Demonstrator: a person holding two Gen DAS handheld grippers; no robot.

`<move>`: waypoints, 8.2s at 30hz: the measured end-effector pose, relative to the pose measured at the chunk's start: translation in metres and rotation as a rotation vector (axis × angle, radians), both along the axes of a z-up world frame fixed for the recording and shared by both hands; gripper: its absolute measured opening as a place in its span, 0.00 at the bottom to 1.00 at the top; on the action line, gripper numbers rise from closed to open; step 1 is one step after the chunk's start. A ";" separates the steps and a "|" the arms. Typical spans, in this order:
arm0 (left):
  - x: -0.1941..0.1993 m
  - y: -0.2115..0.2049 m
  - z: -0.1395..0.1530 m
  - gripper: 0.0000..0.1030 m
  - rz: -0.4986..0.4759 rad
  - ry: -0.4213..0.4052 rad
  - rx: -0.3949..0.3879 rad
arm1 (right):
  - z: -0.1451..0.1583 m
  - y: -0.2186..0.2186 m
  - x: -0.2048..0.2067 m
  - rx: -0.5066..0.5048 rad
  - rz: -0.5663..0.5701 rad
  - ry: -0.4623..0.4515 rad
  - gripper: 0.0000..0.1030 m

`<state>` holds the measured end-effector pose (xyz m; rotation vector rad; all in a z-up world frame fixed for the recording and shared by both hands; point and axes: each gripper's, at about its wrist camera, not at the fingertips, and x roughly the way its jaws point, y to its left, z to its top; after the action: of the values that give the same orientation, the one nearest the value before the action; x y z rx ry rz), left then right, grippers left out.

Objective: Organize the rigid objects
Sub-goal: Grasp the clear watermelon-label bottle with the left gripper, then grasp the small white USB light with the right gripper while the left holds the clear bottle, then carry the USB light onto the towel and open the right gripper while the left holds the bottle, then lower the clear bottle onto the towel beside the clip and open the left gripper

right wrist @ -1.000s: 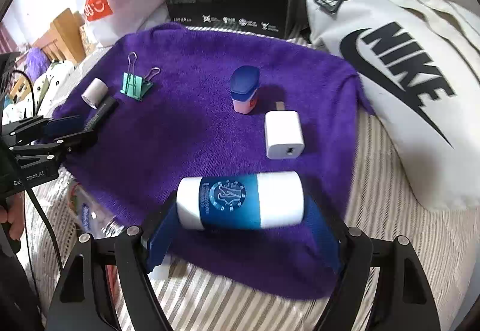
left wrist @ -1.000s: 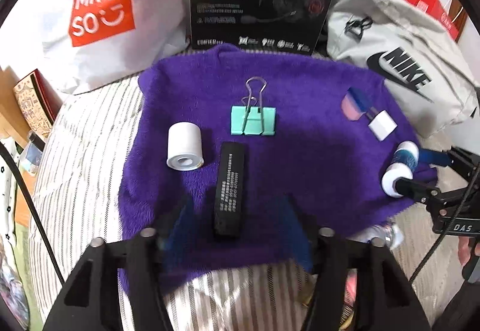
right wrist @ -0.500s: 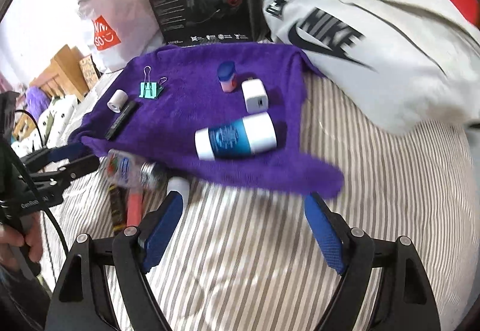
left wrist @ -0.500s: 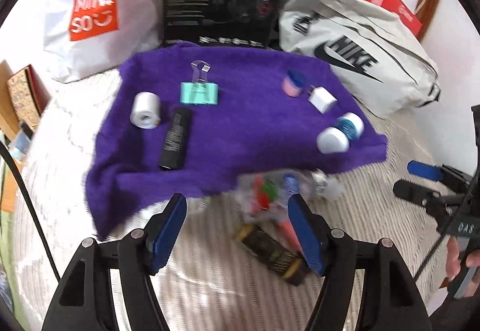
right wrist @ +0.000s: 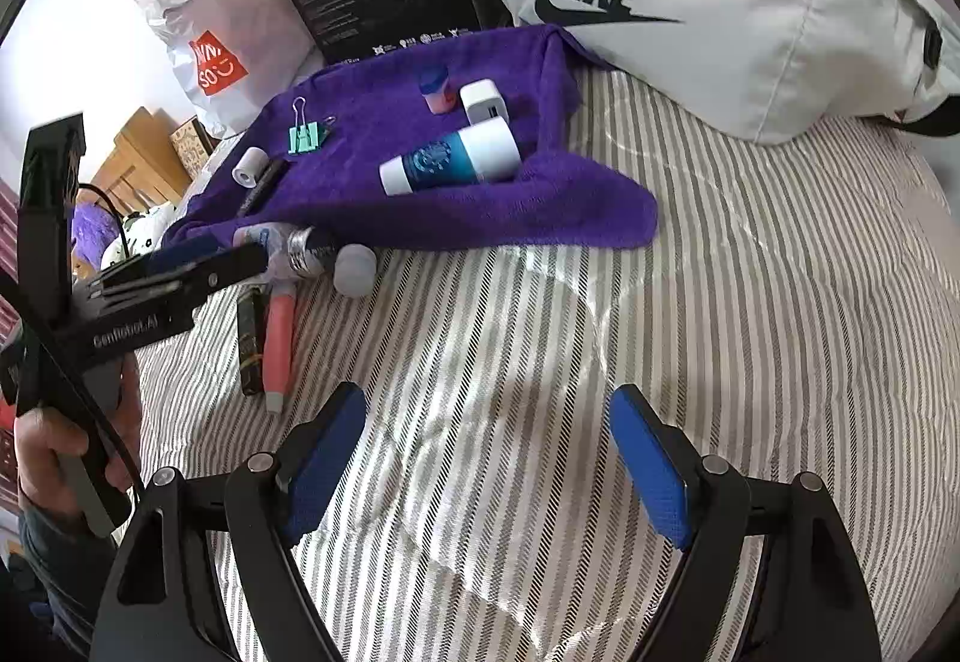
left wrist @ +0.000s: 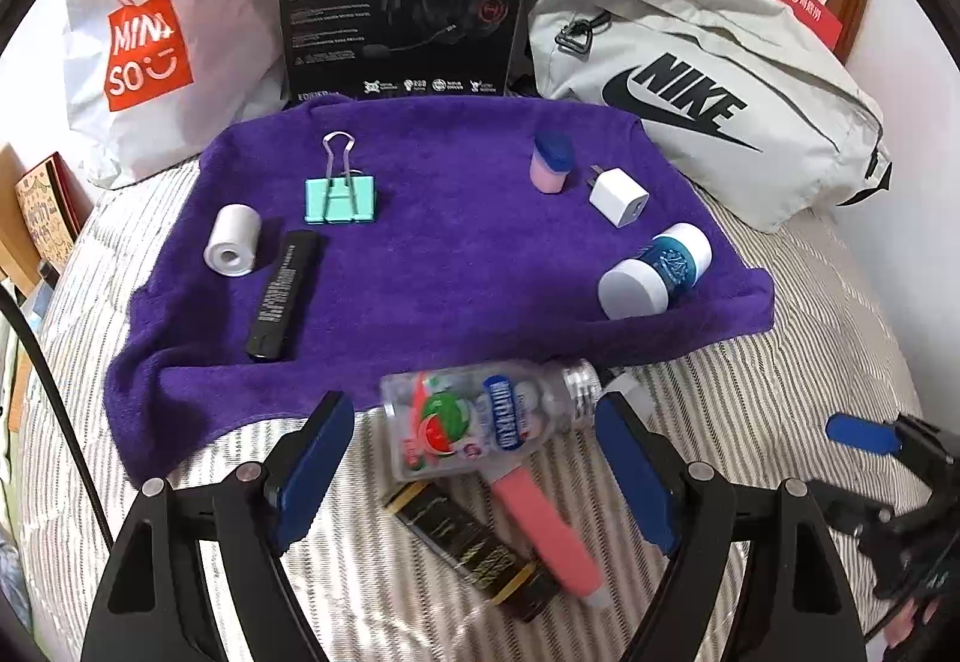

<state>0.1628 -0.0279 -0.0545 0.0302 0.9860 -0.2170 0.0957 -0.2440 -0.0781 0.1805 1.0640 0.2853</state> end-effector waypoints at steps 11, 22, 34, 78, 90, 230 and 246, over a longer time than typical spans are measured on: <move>0.011 -0.018 -0.009 0.84 0.027 0.008 0.076 | -0.015 -0.001 0.000 0.023 0.023 0.031 0.81; 0.013 -0.011 -0.021 0.81 0.027 0.000 0.048 | -0.024 -0.011 0.002 0.044 0.007 0.047 0.81; -0.008 0.030 -0.009 0.81 0.060 -0.024 0.051 | -0.020 0.010 0.008 0.021 0.032 0.033 0.81; -0.027 0.097 -0.015 0.81 0.125 -0.042 -0.030 | -0.034 0.108 0.051 -0.183 0.204 -0.199 0.92; -0.038 0.086 -0.011 0.81 0.092 -0.010 -0.005 | -0.037 0.112 0.052 -0.220 0.201 -0.192 0.99; 0.024 0.090 0.009 0.81 0.090 -0.056 0.039 | -0.004 0.099 0.165 -0.247 0.320 -0.154 0.49; 0.036 0.068 0.006 0.81 0.058 -0.044 0.082 | 0.021 0.049 0.121 -0.196 0.187 -0.234 0.59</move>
<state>0.1991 0.0400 -0.0485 0.0807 0.9501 -0.1221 0.2171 -0.1948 -0.0571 -0.1273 0.8712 0.3591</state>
